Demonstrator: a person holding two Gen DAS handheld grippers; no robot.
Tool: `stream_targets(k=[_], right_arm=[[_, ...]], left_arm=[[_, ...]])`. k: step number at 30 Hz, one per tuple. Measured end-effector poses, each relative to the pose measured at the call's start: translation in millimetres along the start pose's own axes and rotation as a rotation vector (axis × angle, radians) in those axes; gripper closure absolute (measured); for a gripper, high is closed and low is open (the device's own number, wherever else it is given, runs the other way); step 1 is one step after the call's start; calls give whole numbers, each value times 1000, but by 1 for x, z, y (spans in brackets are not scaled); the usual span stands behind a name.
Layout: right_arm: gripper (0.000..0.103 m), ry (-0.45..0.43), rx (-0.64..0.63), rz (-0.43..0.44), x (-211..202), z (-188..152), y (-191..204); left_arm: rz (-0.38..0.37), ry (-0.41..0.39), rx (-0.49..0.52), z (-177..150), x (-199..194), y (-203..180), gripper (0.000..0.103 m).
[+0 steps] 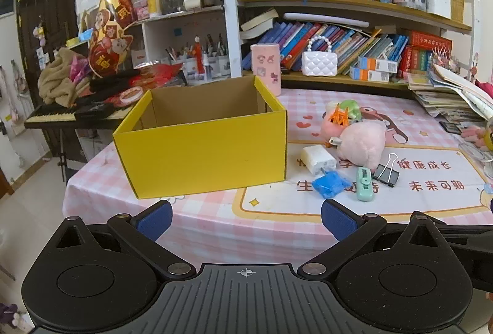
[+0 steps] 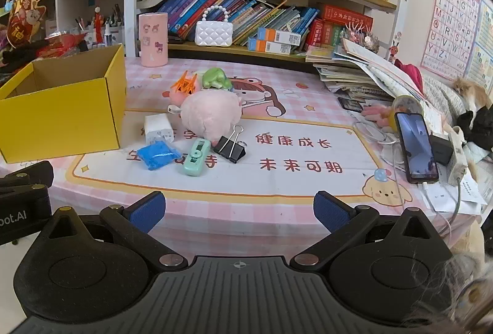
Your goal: Organize objects
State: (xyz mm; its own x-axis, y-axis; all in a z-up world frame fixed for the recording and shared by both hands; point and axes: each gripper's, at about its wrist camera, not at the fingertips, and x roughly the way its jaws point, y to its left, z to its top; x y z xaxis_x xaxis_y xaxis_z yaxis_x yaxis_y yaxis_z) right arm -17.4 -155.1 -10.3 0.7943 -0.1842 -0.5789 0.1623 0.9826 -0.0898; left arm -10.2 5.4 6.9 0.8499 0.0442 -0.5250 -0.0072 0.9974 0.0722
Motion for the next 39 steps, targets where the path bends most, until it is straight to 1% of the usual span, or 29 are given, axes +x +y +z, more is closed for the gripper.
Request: stream_targets(k=[14, 39], right_arm=[[0, 6, 4, 14, -1, -3, 2], [0, 7, -2, 11, 1, -1, 7]], left_arm=[[0, 14, -21, -2, 2, 2, 0], [-17, 35, -47, -1, 13, 13, 0]])
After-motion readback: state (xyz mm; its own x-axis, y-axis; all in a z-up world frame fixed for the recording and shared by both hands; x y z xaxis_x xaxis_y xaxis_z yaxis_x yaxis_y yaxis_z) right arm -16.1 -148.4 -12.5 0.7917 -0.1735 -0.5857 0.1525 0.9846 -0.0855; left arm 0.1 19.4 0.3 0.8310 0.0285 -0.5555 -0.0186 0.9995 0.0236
